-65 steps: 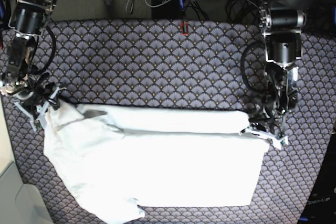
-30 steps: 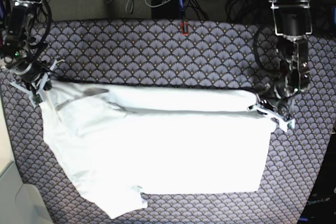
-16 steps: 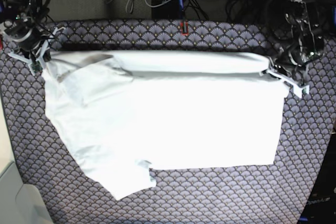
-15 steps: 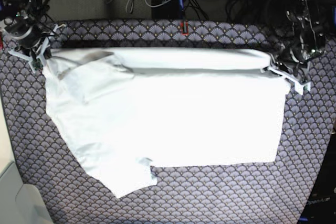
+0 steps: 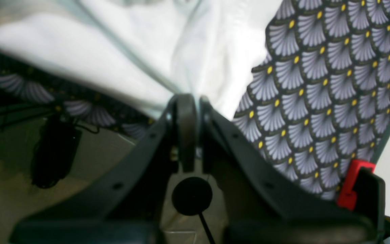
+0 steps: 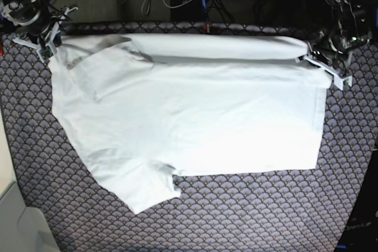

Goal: Fold the T-shirt properly
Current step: 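Pull the folded edge back toward the collar side with both grippers, then move both grippers to the hem corners and grasp them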

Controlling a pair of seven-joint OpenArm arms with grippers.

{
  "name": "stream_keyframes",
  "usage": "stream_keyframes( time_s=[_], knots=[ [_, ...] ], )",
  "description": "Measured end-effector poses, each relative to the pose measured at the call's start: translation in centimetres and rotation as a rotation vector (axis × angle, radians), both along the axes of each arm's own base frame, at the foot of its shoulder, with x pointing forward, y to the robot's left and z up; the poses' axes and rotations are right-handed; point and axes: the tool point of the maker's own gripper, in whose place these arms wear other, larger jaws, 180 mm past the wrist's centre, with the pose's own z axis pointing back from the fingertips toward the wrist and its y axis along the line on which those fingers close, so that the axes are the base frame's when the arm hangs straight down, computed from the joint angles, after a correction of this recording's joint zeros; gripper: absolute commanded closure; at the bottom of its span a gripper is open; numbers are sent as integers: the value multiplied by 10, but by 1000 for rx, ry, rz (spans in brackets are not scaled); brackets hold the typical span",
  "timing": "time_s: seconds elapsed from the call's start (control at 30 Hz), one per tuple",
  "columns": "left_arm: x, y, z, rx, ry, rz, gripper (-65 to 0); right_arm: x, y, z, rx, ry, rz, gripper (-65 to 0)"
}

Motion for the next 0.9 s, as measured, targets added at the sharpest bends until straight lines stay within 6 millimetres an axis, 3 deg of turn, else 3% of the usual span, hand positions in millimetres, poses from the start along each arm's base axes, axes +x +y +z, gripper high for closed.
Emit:
stream_keyframes(
  time_s=[0.13,0.23,0.27,0.43,0.5,0.57,0.67,0.8,0.9],
  knots=[
    [0,0,0,-1,1,0,-43,-2,0,-1,-2,9,-2,-1],
    [0,0,0,-1,3,-1,-61,-3,0,-1,-2,11,-2,-44],
    [0,0,0,-1,3,0,-96,-4,0,-2,-2,13,-2,-73],
    [-3,12,3,37,20,-4,-392,-8,-3,-3,-15,30,-4,-273],
    [-6,11,2,30,39,-7,-480,-14,-6,-4,-21,43,-10,-328],
    [-6,8,4,25,41,-13,-532,-15,-17,6,-45,23,-45,-344],
    [-2,4,12,27,24,-27,-565,-8,-36,26,-101,-26,-68,-344],
    [7,1,32,42,-20,-57,-563,-7,-55,42,-137,-69,-118,-344],
    [14,24,56,92,-84,-5,-564,3,-75,56,-194,-89,-136,-344]
  ],
)
